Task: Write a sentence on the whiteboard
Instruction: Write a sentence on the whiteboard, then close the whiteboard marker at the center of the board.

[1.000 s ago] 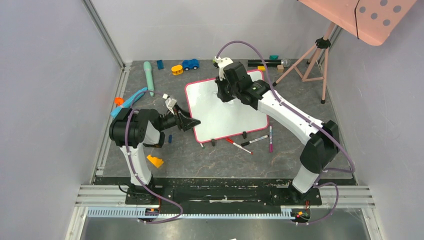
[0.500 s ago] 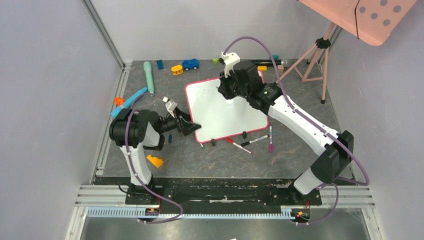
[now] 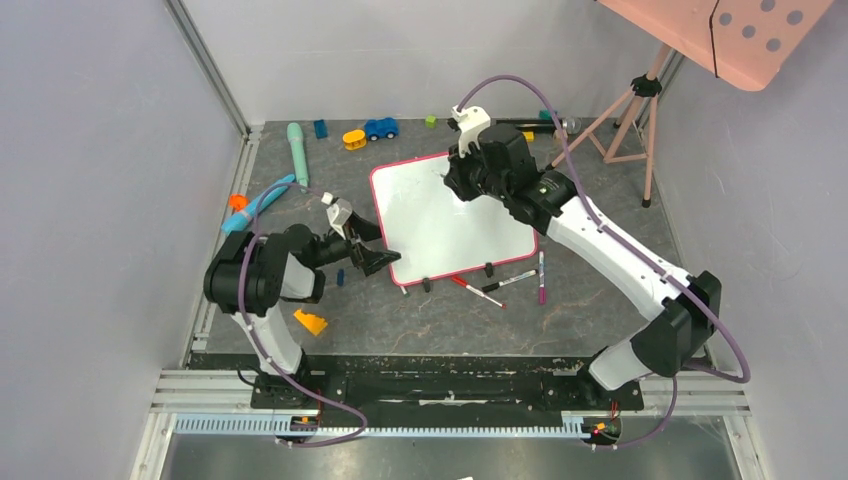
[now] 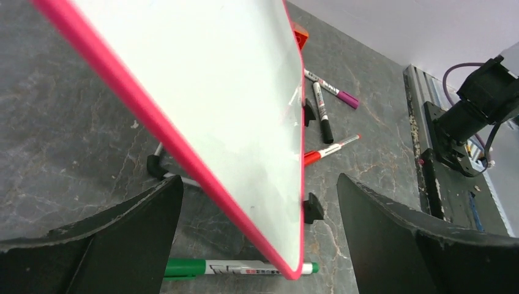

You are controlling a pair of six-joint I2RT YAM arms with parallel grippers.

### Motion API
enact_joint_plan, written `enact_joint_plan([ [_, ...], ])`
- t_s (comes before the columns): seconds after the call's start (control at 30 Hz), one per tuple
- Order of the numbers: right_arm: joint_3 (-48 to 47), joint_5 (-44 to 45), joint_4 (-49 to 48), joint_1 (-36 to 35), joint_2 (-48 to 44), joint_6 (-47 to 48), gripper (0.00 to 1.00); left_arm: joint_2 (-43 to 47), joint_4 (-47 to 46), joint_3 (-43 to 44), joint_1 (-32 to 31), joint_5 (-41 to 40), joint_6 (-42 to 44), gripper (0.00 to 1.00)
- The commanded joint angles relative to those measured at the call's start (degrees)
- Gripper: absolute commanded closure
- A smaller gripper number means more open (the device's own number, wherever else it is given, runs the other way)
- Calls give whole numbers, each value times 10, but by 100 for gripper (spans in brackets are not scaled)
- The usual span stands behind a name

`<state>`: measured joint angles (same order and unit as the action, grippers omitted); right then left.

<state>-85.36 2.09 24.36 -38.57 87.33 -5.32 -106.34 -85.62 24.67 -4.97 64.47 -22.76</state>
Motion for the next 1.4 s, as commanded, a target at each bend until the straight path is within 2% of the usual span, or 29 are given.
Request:
enact_joint_plan([
  [0.0, 2, -5, -34, 4, -60, 12, 100, 102, -36, -45, 0, -37, 38, 0],
  [0.1, 6, -5, -34, 5, -86, 10, 100, 195, -21, -83, 11, -123, -7, 0],
  [0.17, 16, -5, -34, 6, -102, 9, 100, 276, 66, -97, 13, -190, -22, 0],
  [0.27, 26, -1, -31, 7, -122, 9, 100, 440, 387, -49, 11, -302, -21, 0],
  [0.33, 28, 3, -27, 8, -130, 9, 100, 453, 618, 43, 15, -337, -73, 0],
  [0.37, 27, 3, -25, 9, -134, 11, 100, 445, 792, 105, 15, -386, -99, 0],
  [0.43, 21, 3, -20, 9, -137, 12, 100, 417, 1036, 232, 25, -440, -19, 0],
  [0.47, 14, 4, -16, 9, -138, 14, 100, 423, 1077, 252, 29, -479, -20, 0],
  [0.5, 8, 4, -11, 9, -138, 18, 100, 448, 1077, 249, 44, -495, -31, 0],
  [0.53, 0, 6, -6, 10, -139, 24, 100, 498, 1091, 238, 49, -574, -69, 0],
  [0.57, -8, 9, 0, 9, -139, 29, 100, 534, 1116, 225, 49, -694, -101, 0],
  [0.6, -14, 17, 4, 9, -140, 34, 100, 571, 1143, 214, 49, -765, -137, 0],
  [0.67, -22, 26, 14, 9, -144, 36, 100, 617, 1119, 172, 49, -817, -151, 0],
  [0.7, -24, 24, 17, 9, -145, 34, 100, 620, 1108, 161, 49, -799, -142, 0],
  [0.77, -27, 13, 21, 9, -145, 26, 100, 576, 1111, 178, 44, -707, -100, 0],
  [0.83, -29, 3, 27, 9, -144, 22, 100, 487, 1190, 243, 25, -671, -77, 7],
  [0.93, -31, -1, 38, 10, -140, 18, 100, 389, 1272, 308, -22, -704, -16, 25],
  [1.07, -18, -9, 38, 9, -146, 14, 100, 373, 1258, 297, -46, -715, -1, 24],
  [1.2, -14, -19, 33, 9, -146, 14, 100, 315, 1236, 275, -46, -669, 16, 35],
  [1.37, -15, -19, 31, 9, -146, 15, 100, 255, 1206, 252, -46, -659, -11, 39],
])
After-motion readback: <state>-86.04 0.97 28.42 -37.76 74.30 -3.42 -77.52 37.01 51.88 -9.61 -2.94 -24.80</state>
